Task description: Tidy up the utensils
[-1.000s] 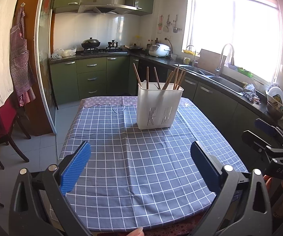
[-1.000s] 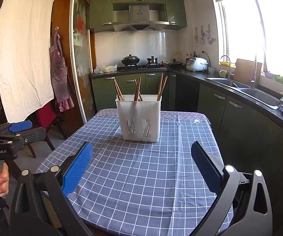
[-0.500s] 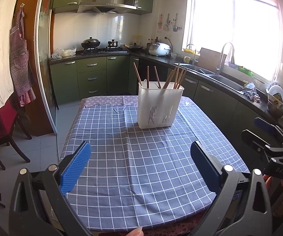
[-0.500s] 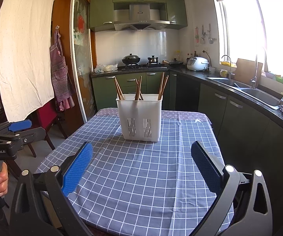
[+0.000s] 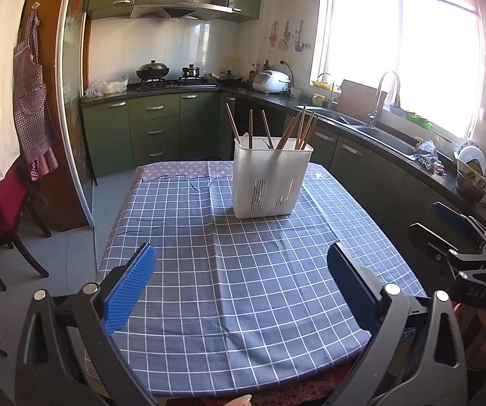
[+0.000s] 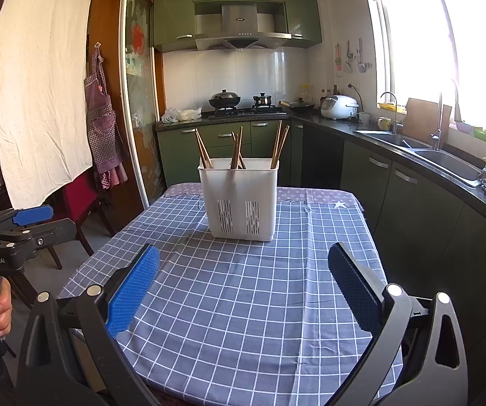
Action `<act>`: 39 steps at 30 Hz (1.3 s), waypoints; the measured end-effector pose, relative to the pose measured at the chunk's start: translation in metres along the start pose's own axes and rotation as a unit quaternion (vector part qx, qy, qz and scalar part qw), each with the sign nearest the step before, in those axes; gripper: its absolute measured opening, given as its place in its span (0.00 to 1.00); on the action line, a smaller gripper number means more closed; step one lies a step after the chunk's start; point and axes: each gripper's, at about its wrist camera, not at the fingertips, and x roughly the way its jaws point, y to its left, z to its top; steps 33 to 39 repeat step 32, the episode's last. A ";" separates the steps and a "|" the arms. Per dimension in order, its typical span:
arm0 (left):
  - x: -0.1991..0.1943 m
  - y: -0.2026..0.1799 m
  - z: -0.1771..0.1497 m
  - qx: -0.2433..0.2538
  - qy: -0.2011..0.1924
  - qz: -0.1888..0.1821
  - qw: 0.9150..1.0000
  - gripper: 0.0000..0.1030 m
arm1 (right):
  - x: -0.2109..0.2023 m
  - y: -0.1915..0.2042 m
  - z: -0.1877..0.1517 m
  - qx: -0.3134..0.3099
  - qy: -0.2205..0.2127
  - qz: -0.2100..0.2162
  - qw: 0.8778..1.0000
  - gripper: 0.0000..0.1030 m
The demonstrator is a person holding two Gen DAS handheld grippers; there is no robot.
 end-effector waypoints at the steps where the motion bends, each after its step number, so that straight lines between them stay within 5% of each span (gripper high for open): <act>1: 0.001 0.001 0.000 -0.003 0.001 -0.002 1.000 0.93 | 0.000 0.000 0.000 0.000 0.000 0.000 1.000 0.96; 9: 0.010 0.007 0.002 -0.016 0.010 0.012 1.000 0.93 | 0.004 -0.003 -0.002 0.001 0.005 0.001 1.000 0.96; 17: 0.008 0.005 0.003 0.002 -0.024 0.030 0.999 0.91 | 0.010 -0.005 -0.003 0.007 0.012 0.007 1.000 0.96; 39: 0.053 0.002 0.002 0.027 0.019 0.028 0.999 0.94 | 0.041 -0.024 -0.007 0.017 0.035 -0.007 0.999 0.96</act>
